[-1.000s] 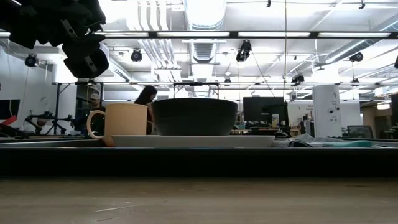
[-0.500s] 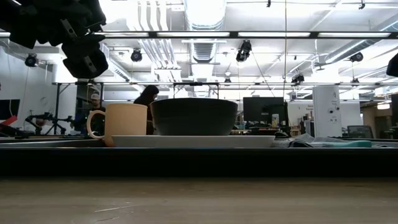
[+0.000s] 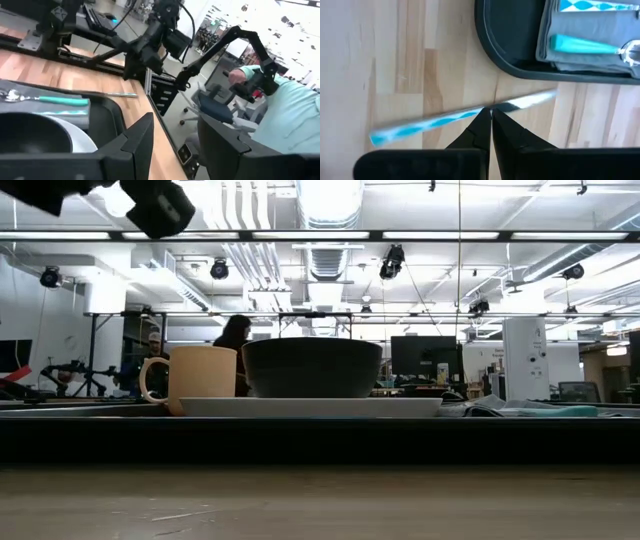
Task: Set up tray
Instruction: Put the blue knife on top of the gray napkin on the black serving tray
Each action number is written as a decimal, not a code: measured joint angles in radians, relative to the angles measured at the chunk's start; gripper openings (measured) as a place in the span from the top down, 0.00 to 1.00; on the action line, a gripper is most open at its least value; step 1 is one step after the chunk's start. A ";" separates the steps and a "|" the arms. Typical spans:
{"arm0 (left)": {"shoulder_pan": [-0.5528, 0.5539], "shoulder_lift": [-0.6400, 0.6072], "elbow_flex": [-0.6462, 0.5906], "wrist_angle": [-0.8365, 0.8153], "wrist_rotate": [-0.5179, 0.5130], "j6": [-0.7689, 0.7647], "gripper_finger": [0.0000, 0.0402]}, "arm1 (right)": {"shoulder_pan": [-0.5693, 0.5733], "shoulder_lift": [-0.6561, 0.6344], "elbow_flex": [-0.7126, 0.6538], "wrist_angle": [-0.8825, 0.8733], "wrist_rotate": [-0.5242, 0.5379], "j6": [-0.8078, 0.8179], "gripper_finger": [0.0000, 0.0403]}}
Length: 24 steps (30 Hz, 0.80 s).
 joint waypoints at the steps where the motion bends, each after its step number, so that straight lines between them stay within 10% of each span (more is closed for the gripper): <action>1: 0.000 0.004 0.019 -0.019 -0.001 0.002 0.67 | 0.000 0.000 -0.003 -0.001 0.000 0.010 0.99; 11: -0.001 0.111 0.127 -0.175 0.003 0.007 0.67 | -0.002 0.003 -0.038 -0.005 -0.041 0.201 0.97; 24: -0.002 0.202 0.143 -0.164 0.043 0.028 0.67 | 0.008 0.001 -0.114 0.061 -0.067 0.488 0.66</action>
